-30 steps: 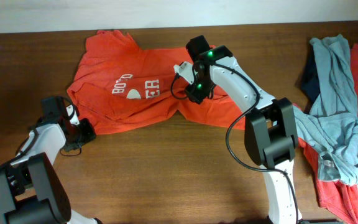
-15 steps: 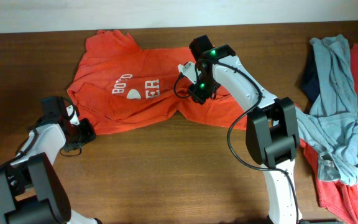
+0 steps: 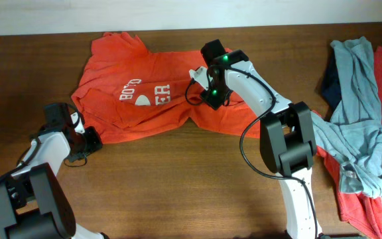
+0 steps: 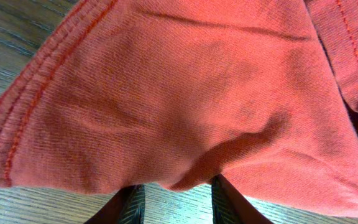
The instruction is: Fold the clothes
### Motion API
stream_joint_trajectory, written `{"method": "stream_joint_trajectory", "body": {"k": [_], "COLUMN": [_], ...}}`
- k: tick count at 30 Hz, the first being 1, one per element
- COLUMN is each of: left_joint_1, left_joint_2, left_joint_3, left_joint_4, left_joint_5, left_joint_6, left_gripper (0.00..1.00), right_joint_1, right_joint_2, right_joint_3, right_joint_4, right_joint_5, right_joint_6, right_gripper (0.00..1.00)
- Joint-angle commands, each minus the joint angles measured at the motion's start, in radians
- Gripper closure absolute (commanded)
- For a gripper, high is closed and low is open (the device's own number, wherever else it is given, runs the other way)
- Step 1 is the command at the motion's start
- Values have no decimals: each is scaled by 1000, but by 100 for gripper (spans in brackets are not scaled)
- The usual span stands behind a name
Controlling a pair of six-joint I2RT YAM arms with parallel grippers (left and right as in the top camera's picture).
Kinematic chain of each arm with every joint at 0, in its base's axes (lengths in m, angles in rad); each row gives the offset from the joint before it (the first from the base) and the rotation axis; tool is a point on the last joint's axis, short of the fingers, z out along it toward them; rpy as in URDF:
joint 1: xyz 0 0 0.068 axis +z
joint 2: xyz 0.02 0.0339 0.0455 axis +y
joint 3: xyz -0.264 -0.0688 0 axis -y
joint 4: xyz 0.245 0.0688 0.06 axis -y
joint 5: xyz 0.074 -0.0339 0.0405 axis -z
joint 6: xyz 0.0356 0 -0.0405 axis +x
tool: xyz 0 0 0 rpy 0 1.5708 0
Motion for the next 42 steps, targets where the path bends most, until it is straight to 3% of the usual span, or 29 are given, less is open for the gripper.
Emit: {"method": "stream_joint_trajectory", "body": {"k": [1,8,9,11,12,16,25,29,36,39,42], "left_joint_1": [1,1,1,1,1,1,1,1,1,0,0], "left_joint_2": [-2,-2,-2,-2,-2,-2,-2,-2,-2,-2,-2], "left_joint_3": [-9,-9,-9,-9,-9,-9,-9,-9,-9,-9,-9], "left_joint_4": [-13,-16,-17,-17,-17,-17,-16,-8,59,98,142], "left_joint_5": [-11,-11,-11,-11,-11,-11,-11,-11,3,93,192], "left_joint_6": [13,13,13,13,13,13,13,13,13,16,40], "left_gripper": [65,64,64,65,64,64,64,65,65,74,76], "right_joint_1": [3,3,3,3,3,-10,-129,-200,-226,-225,-227], "right_joint_2": [12,12,12,12,12,12,-13,-15,-14,-14,-14], "right_joint_3": [-10,-9,-9,-9,-9,-9,-9,-9,-10,-10,-10], "right_joint_4": [54,306,336,389,397,315,16,-87,-216,-240,-240], "right_joint_5": [174,404,403,394,388,394,374,167,64,1,-17], "right_joint_6": [84,120,120,120,119,133,452,455,440,433,452], "right_gripper": [94,94,88,48,46,46,50,52,56,59,59]}}
